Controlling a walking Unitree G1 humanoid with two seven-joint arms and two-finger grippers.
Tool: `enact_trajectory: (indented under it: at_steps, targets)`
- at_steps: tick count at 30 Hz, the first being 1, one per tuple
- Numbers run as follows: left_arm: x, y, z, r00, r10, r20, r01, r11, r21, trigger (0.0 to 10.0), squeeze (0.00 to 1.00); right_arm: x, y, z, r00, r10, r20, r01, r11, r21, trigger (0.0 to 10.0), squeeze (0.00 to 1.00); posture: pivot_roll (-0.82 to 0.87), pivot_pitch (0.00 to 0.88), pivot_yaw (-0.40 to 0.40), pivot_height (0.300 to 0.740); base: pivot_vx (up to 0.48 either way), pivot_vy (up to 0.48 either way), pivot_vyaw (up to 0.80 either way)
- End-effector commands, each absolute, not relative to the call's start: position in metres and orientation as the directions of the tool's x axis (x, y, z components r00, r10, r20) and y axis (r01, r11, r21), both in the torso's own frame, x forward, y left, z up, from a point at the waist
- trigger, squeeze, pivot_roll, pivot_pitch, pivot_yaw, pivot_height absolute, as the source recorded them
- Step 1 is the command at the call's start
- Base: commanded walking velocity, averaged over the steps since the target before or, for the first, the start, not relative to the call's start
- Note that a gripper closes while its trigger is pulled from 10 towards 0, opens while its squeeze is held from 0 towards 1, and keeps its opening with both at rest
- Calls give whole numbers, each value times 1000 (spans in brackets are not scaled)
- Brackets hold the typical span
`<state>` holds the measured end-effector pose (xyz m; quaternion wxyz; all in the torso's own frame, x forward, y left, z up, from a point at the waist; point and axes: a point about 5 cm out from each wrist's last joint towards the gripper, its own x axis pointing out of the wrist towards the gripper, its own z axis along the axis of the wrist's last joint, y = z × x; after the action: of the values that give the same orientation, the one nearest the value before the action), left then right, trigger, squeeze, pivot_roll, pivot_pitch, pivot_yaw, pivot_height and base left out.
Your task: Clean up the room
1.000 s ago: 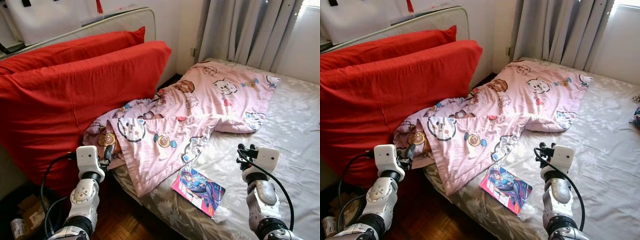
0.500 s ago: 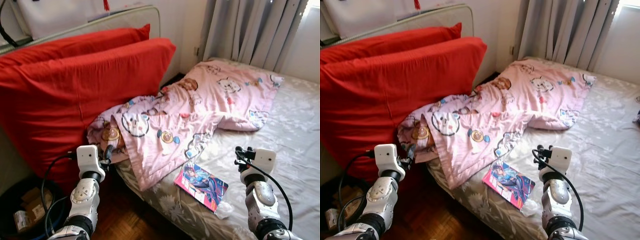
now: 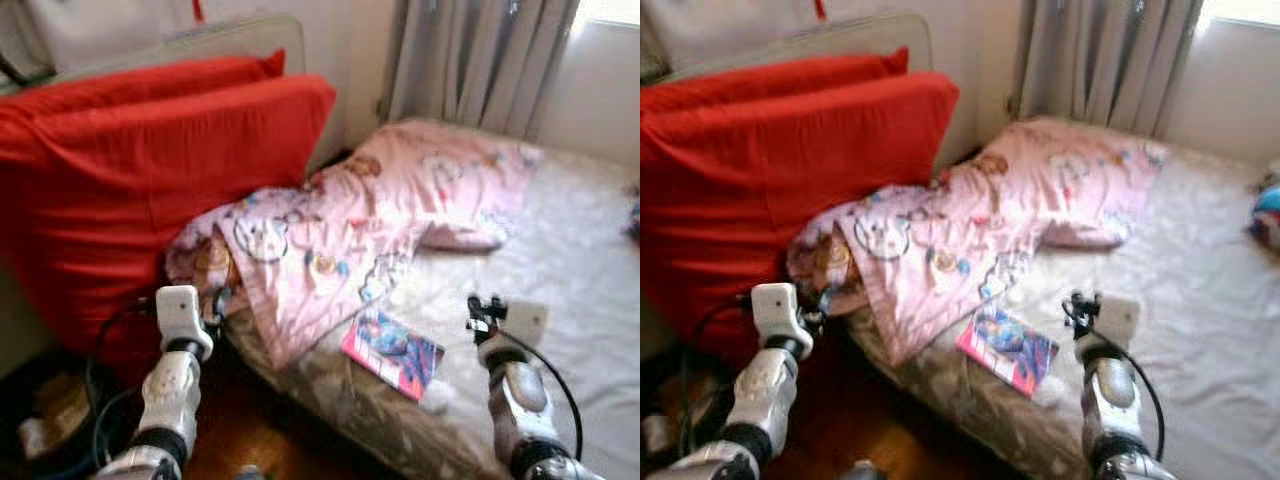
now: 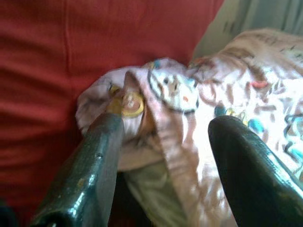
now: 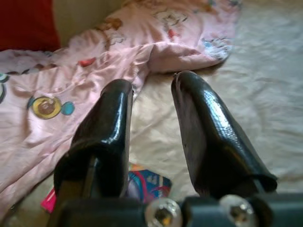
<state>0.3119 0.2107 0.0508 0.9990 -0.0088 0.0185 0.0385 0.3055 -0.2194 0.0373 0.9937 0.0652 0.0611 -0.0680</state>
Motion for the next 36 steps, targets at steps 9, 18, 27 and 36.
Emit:
enact_trajectory:
  at_steps: [9, 18, 27, 36]
  targets:
    - [312, 212, 48, 995, 76, -59, -78, 996, -35, 10000, 0, 310, -215, 38, 982, -113, -148, 134, 982, 135, 10000, 0, 8, 0, 0, 667, 0, 0, 0]
    - [310, 212, 46, 995, 77, -68, -79, 996, -36, 10000, 0, 309, -213, 37, 984, -101, -147, 121, 984, 129, 10000, 0, 5, 0, 2, 652, 0, 0, 0]
    - [309, 212, 44, 994, 75, -74, -78, 996, -38, 10000, 0, 309, -212, 36, 982, -100, -158, 121, 984, 134, 10000, 0, 3, 0, 5, 652, 0, 0, 0]
    - [306, 213, 42, 994, 75, -85, -78, 996, -33, 10000, 0, 309, -210, 35, 982, -95, -164, 117, 984, 131, 10000, 0, 0, 0, 7, 638, 0, 0, 0]
